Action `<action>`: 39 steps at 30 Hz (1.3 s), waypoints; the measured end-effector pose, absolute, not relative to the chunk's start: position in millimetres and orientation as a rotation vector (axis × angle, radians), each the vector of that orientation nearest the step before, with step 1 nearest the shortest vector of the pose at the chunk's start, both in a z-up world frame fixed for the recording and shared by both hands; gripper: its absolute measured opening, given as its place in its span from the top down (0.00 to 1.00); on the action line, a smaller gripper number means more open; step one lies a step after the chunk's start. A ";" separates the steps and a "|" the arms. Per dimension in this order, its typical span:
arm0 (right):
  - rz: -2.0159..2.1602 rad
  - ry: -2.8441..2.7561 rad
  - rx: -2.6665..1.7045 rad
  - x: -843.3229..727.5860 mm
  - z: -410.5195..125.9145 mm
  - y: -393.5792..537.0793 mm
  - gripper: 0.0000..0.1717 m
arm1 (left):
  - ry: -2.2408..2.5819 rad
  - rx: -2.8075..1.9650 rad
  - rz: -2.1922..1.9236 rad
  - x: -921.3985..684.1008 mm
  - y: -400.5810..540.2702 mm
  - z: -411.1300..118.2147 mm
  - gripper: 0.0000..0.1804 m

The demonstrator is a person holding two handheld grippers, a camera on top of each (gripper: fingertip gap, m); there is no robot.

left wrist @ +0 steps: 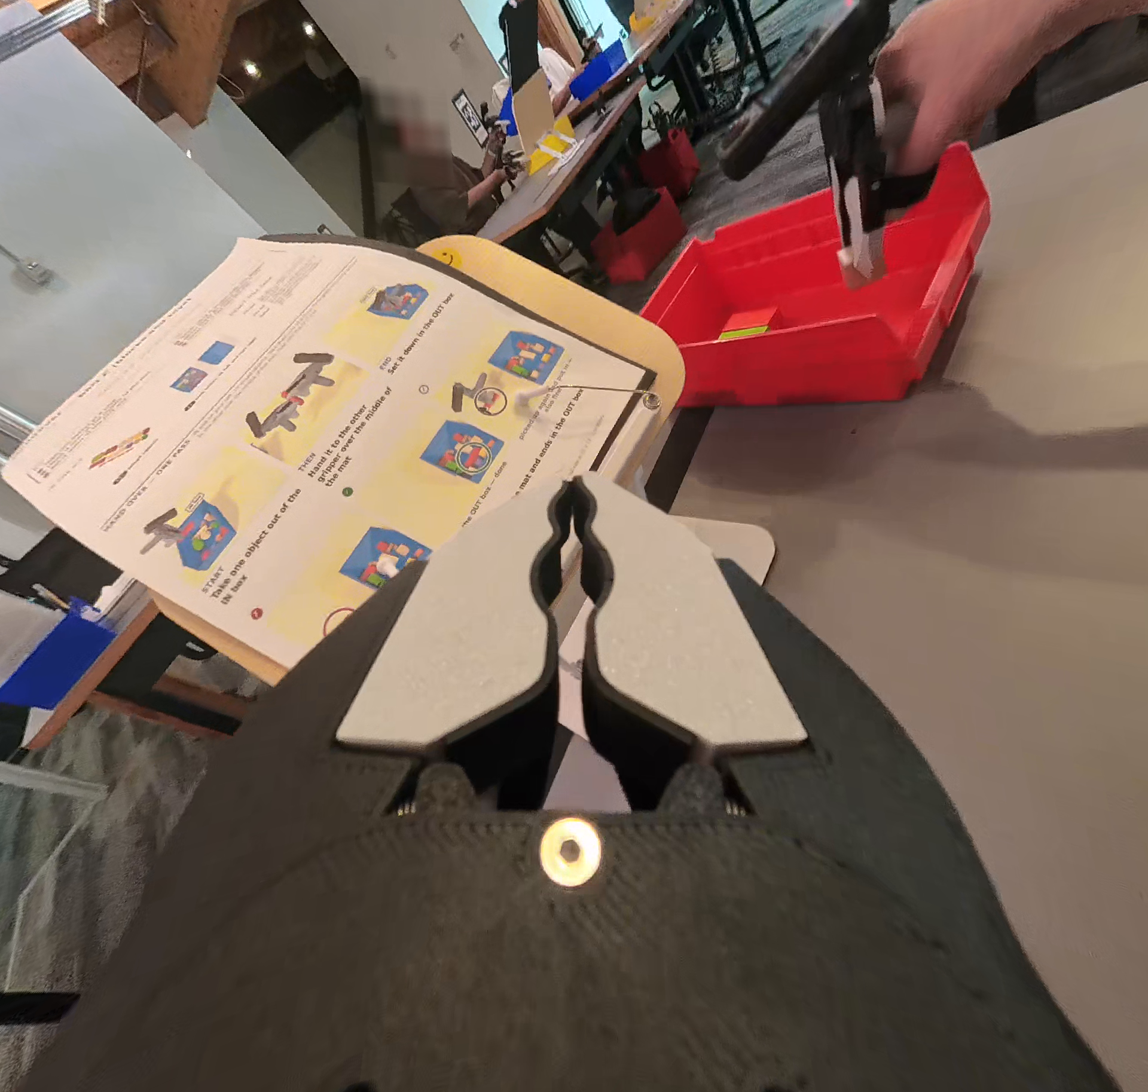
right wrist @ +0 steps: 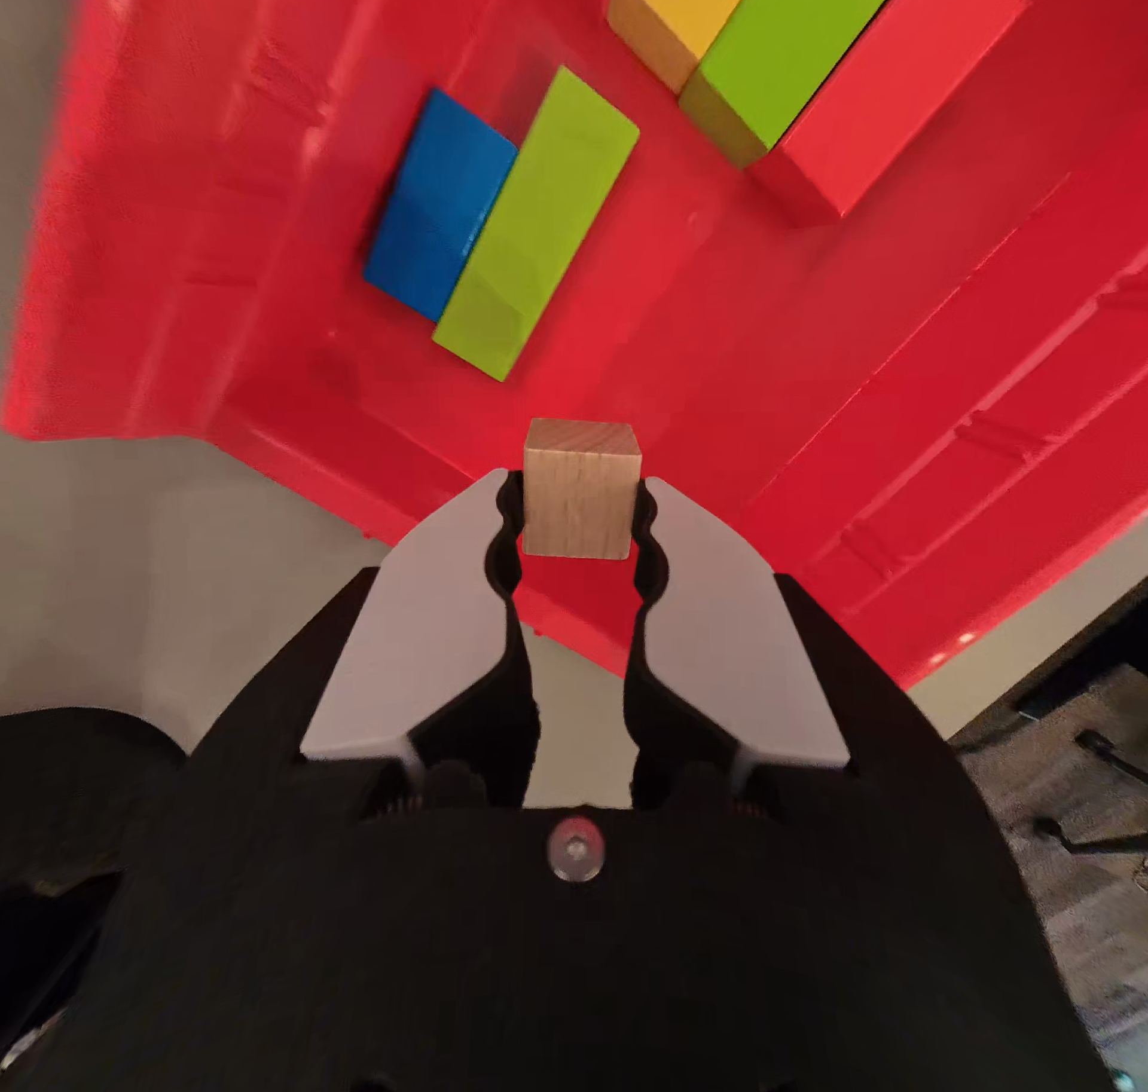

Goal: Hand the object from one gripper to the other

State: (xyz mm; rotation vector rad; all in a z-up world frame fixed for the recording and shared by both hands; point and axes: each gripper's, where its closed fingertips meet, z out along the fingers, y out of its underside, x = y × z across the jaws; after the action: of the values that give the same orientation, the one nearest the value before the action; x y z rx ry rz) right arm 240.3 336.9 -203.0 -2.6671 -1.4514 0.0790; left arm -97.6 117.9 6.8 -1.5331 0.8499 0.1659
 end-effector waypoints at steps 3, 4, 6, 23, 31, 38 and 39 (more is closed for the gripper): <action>0.085 -1.323 -2.739 243.7 -218.3 350.5 0.81 | 0.859 -1.560 0.166 -97.2 124.0 -5.6 1.00; 0.136 -1.251 -2.755 240.3 -221.2 356.1 0.81 | 0.862 -1.571 0.162 -96.9 125.4 -10.1 1.00; 0.199 -1.104 -2.777 235.2 -227.1 370.1 0.82 | 0.861 -1.581 0.154 -96.7 127.6 -15.3 1.00; 0.306 -0.876 -2.813 200.9 -234.7 390.4 0.72 | 0.852 -1.593 0.138 -106.1 126.4 -16.1 1.00; 0.349 -0.856 -2.828 209.4 -238.3 388.1 0.90 | 0.850 -1.590 0.144 -105.3 125.2 -13.4 0.99; 0.406 -0.855 -2.854 197.2 -239.0 384.6 0.89 | 0.858 -1.596 0.146 -104.9 126.3 -15.8 0.99; 0.401 -0.849 -2.851 198.6 -237.7 385.1 0.86 | 0.860 -1.601 0.153 -106.3 126.7 -16.6 0.99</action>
State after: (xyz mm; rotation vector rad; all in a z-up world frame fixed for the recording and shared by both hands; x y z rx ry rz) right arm 198.6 385.1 -237.7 -2.8510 -0.8485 0.4009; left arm -106.3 126.7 -16.6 -1.6010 0.8605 0.1533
